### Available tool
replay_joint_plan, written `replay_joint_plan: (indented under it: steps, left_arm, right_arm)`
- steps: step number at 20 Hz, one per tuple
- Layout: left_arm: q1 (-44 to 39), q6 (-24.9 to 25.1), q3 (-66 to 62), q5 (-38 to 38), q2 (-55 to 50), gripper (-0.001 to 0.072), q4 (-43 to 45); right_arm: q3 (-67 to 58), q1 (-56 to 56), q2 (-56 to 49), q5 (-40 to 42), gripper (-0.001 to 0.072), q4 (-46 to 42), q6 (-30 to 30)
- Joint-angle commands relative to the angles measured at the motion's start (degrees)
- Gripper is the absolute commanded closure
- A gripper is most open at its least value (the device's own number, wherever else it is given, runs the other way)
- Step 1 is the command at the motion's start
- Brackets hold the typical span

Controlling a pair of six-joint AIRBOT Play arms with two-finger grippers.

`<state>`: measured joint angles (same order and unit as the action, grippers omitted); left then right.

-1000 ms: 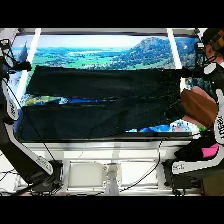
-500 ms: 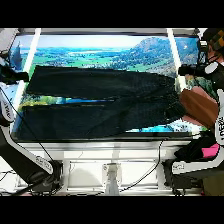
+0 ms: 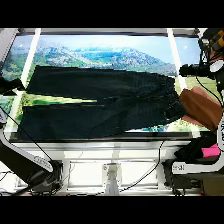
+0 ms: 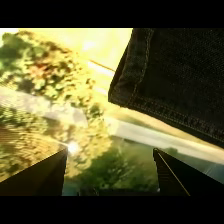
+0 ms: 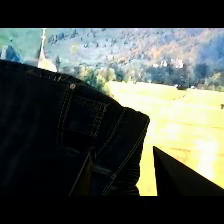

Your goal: Fold the clothes and pants, and hang the long-sleeved shirts on hangers.

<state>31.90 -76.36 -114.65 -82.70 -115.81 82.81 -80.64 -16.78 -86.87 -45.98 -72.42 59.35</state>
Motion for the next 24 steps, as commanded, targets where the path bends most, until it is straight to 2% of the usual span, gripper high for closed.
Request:
replay_joint_plan:
  steps: [1,5,6,7,11,12,13,14,15,16,17,21,24]
  left_arm:
    - [0.33,0.13,0.02,3.26,-1.51,0.0171,-1.07]
    - [0.33,0.35,0.02,5.01,-3.82,0.0174,-4.48]
    - [0.33,0.35,0.02,5.95,-4.13,0.0223,-5.99]
    - [0.33,0.35,0.02,7.19,-4.31,0.0239,-7.04]
    - [0.20,0.24,0.02,9.51,-5.29,0.0239,-8.94]
    - [0.20,0.09,0.00,9.62,-5.68,0.0261,-9.25]
    - [0.20,0.11,0.00,9.62,-6.03,0.0425,-9.46]
    - [0.17,0.13,0.02,9.92,-6.25,0.0517,-9.44]
    - [0.15,0.11,0.00,10.12,-6.45,0.0551,-9.46]
    - [0.15,0.13,0.02,9.97,-6.51,0.0645,-9.42]
    - [0.15,0.26,0.00,8.98,-6.43,0.0671,-9.44]
    - [0.52,0.79,-0.02,-0.31,-3.43,0.0672,-8.15]
    - [1.38,0.76,-0.02,-4.52,0.72,0.0672,-1.66]
  right_arm:
    - [-0.07,0.02,0.20,-3.13,0.0275,0.17,1.03]
    - [-0.07,0.02,0.57,-4.63,0.0275,0.20,4.44]
    - [-0.07,0.04,0.90,-5.16,0.0275,0.22,4.55]
    - [-0.07,0.02,1.31,-5.75,0.0275,0.22,4.55]
    - [-0.07,0.02,3.23,-7.63,0.0275,0.20,4.57]
    - [-0.07,0.04,3.72,-7.63,0.0275,0.22,4.57]
    - [-0.07,0.02,4.17,-7.63,0.0275,0.22,4.57]
    - [-0.07,0.02,4.61,-7.67,0.0275,0.22,4.63]
    - [-0.07,0.04,5.07,-7.82,0.0275,0.22,4.68]
    - [-0.07,0.02,5.46,-8.26,0.0275,0.20,4.68]
    - [-0.07,0.02,5.88,-8.96,0.0275,0.20,4.70]
    - [-0.07,0.02,6.51,-11.34,0.0275,0.15,4.68]
    - [-0.07,0.02,6.51,-13.55,0.0275,0.04,4.66]
